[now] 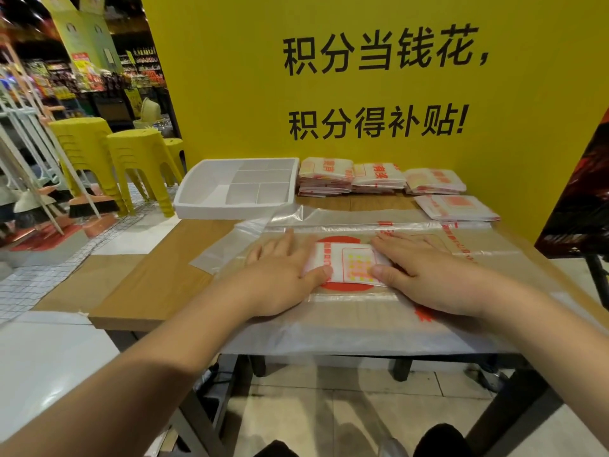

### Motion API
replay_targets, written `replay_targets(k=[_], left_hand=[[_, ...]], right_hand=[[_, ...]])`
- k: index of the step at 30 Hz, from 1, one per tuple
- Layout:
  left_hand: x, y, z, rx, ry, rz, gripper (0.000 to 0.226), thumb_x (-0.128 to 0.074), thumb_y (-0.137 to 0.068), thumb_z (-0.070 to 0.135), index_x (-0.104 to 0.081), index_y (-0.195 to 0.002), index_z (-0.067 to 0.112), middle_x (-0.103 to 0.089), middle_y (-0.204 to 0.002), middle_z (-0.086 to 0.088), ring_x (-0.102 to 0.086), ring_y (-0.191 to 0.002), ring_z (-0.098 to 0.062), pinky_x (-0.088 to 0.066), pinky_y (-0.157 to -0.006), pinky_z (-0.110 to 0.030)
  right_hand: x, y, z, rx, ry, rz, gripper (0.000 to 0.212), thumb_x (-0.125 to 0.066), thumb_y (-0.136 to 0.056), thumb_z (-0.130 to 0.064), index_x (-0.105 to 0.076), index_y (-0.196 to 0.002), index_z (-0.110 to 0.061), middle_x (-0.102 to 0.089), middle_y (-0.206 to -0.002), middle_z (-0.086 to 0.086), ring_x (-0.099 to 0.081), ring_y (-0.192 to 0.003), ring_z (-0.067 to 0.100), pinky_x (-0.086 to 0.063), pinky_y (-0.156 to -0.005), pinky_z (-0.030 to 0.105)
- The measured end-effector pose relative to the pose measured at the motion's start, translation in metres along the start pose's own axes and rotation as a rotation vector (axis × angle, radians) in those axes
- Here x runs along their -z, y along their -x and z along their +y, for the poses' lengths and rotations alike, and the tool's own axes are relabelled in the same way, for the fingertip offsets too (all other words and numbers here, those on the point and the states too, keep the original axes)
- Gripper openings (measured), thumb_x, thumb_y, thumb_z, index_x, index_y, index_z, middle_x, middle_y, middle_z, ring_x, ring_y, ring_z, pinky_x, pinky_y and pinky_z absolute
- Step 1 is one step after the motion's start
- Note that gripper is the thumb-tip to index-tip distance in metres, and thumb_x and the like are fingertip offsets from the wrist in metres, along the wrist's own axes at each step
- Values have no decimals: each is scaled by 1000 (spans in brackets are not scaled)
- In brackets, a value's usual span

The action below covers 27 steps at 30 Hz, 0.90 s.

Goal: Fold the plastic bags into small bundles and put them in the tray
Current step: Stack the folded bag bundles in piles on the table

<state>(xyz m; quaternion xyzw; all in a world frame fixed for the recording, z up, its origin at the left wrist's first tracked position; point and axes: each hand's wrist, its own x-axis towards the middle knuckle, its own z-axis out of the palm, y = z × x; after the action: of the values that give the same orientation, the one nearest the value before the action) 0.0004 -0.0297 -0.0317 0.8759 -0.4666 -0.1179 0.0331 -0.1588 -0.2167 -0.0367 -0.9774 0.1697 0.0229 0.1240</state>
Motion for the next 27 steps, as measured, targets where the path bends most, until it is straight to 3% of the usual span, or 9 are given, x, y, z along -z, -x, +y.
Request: replay_targets(k=[3,6,9,11,14,17,21,24,27], left_hand=[[2,-1,1,32,100,177,79,-48,-92,66,-16,-157,34,-24,-161,-1,-17,-148,-25,-18,-119,-46],[7,-8,5,6,256,251,73,-68,-86,51,-35,-149,35,-49,-141,2,-41,-134,-21,-36,-113,-45],[11,-14,10,26,556,219,71,-75,-87,25,-37,-146,31,-58,-116,9,-61,-100,-7,-56,-83,-25],[13,-20,13,37,675,248,66,-73,-89,17,-39,-144,30,-55,-105,16,-62,-89,-4,-53,-65,-17],[16,-29,15,67,941,306,59,-70,-90,10,-44,-139,29,-58,-102,12,-67,-85,-11,-53,-56,-22],[22,-37,23,38,1106,228,58,-73,-89,8,-46,-138,25,-70,-101,1,-74,-80,-15,-57,-61,-27],[32,-59,50,-32,1300,165,51,-72,-88,3,-52,-132,20,-76,-104,-8,-76,-89,-24,-61,-82,-44],[39,-89,83,-60,1405,151,48,-72,-87,0,-54,-128,17,-75,-104,-11,-76,-84,-21,-63,-65,-31],[35,-131,116,-13,1323,193,55,-81,-82,12,-52,-128,16,-72,-108,-11,-71,-73,-14,-55,-56,-23]], right_hand=[[2,2,-3,12,-96,134,64,-47,-96,-60,-31,-153,-35,-36,-156,-13,-36,-140,13,-32,-115,35],[4,-4,-3,26,-173,200,63,-63,-91,-54,-41,-147,-37,-44,-148,-12,-46,-129,11,-39,-106,30],[4,-8,-1,11,-276,239,69,-73,-85,-46,-40,-145,-40,-43,-145,-11,-49,-120,8,-39,-94,23],[3,-11,0,2,-336,279,74,-78,-82,-40,-39,-145,-42,-44,-141,-11,-52,-113,8,-42,-88,22],[1,-16,2,-16,-425,399,77,-83,-78,-34,-43,-144,-40,-47,-141,-9,-56,-114,10,-49,-95,30],[7,-19,7,-38,-578,502,74,-84,-77,-26,-47,-140,-38,-56,-131,-12,-63,-109,7,-55,-95,37],[23,-19,33,-141,-894,567,53,-82,-81,-25,-55,-127,-31,-69,-110,-12,-71,-89,2,-60,-73,24],[37,-24,67,-273,-1045,555,51,-78,-85,-25,-55,-130,-19,-72,-108,0,-74,-76,7,-58,-59,23],[52,-35,111,-401,-945,625,78,-86,-76,-36,-48,-142,-19,-65,-119,1,-72,-94,21,-60,-81,41]])
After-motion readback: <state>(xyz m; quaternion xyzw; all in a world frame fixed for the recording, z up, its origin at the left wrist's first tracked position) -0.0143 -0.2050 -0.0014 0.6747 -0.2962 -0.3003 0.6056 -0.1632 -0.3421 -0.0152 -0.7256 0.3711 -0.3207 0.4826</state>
